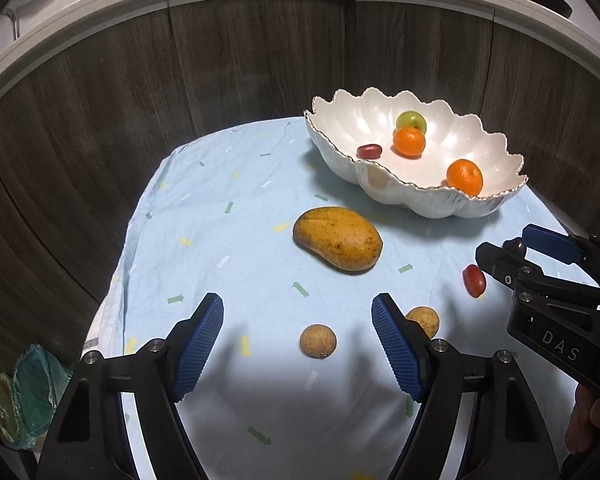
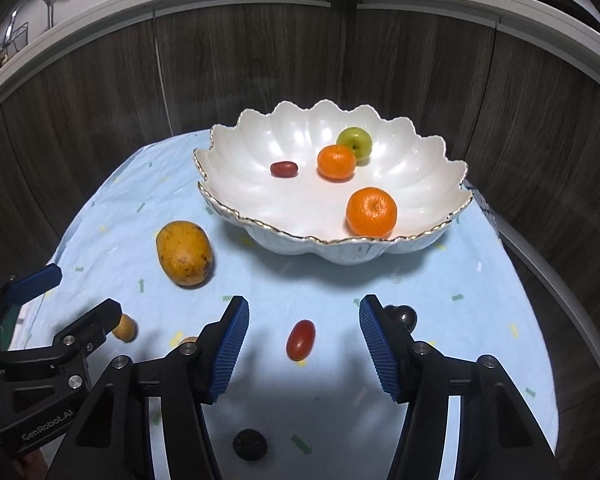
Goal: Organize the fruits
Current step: 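Close the left gripper on a small brown round fruit while the right gripper closes on a small red date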
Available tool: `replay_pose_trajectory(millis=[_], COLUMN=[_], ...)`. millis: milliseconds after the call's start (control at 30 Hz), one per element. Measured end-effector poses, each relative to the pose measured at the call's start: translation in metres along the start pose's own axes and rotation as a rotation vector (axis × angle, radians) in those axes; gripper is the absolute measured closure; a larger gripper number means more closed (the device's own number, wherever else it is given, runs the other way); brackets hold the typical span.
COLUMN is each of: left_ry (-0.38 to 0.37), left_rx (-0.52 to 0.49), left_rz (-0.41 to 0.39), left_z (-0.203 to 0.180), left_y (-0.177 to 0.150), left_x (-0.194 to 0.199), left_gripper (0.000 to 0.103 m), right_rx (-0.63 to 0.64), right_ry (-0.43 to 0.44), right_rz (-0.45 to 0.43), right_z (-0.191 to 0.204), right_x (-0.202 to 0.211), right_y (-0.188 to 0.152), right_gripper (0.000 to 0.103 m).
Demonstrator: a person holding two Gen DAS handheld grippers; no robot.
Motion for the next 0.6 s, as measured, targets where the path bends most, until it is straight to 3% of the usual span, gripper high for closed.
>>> replay_pose_trajectory(millis=[600], left_ry=[-0.01], left_rx=[0.006], left_rz=[0.041], left_z=[-0.005], left_y=[-0.016], left_x=[-0.022], left_gripper=[0.053], right_rx=[-0.024], right_ry=[0.027], right_rz=[0.042], right_z=[-0.002], right_x=[-0.021], right_y=[-0.015], right_gripper=[0.045])
Point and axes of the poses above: each gripper's, at about its wrist camera, not at the fingertips, and x roughly against the way its jaws point, z to its left, y to its top, the point moved 6 cm from there along -x, roughly the way its jaws point, and after that the axes turned 9 degrees about x, right-handed, at the moved point
